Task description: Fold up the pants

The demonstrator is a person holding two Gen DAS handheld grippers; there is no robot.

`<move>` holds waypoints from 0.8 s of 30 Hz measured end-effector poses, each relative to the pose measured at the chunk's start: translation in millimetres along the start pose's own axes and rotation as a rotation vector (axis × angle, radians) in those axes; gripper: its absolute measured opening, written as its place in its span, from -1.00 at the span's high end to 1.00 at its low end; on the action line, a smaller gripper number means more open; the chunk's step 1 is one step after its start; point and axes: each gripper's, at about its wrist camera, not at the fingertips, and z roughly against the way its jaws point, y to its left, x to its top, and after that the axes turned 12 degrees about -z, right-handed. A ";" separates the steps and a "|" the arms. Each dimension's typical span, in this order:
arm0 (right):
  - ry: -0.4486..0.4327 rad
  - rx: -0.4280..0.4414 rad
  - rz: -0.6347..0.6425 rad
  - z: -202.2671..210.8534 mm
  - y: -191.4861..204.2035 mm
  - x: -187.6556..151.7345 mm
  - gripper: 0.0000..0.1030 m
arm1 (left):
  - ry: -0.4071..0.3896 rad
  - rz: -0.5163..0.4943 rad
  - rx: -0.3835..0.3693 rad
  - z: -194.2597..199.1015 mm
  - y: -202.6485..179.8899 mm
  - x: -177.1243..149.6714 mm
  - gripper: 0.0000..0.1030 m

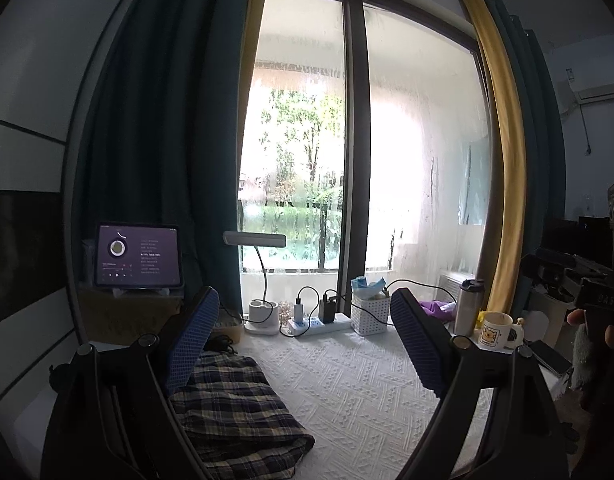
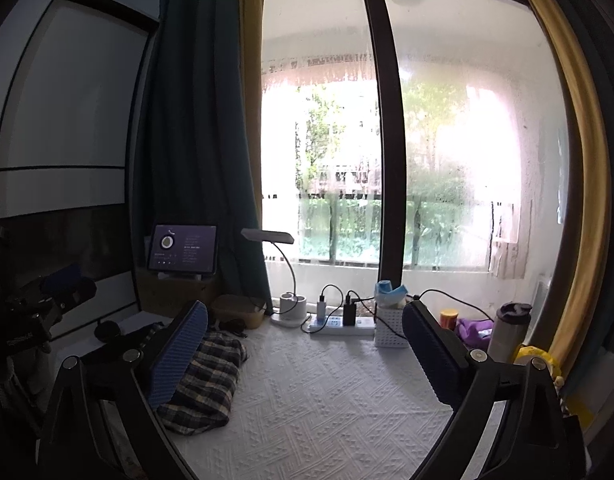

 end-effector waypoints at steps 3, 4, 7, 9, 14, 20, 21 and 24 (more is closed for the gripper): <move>-0.014 -0.017 0.008 1.6 2.5 -0.2 -1.00 | -0.016 0.008 0.008 4.1 1.6 2.0 -0.69; -0.019 -0.021 0.010 2.4 3.3 0.0 -1.00 | -0.022 0.009 0.011 5.4 2.3 2.5 -0.69; -0.035 -0.019 0.010 3.8 4.3 0.0 -1.00 | -0.041 0.006 0.025 8.7 3.1 3.4 -0.70; -0.049 -0.020 0.009 5.9 4.9 0.6 -1.00 | -0.043 -0.004 0.038 9.2 2.6 3.6 -0.70; -0.088 -0.033 0.018 11.2 8.1 1.9 -1.00 | -0.064 -0.015 0.070 12.3 0.9 2.7 -0.71; -0.119 -0.045 0.015 13.0 7.7 0.3 -1.00 | -0.071 -0.017 0.081 12.4 0.3 1.1 -0.71; -0.120 -0.046 0.017 12.9 8.0 -0.4 -1.00 | -0.071 -0.017 0.083 12.2 0.4 1.1 -0.71; -0.126 -0.049 0.023 12.3 8.4 -2.1 -1.00 | -0.075 -0.010 0.090 12.5 2.0 -0.5 -0.72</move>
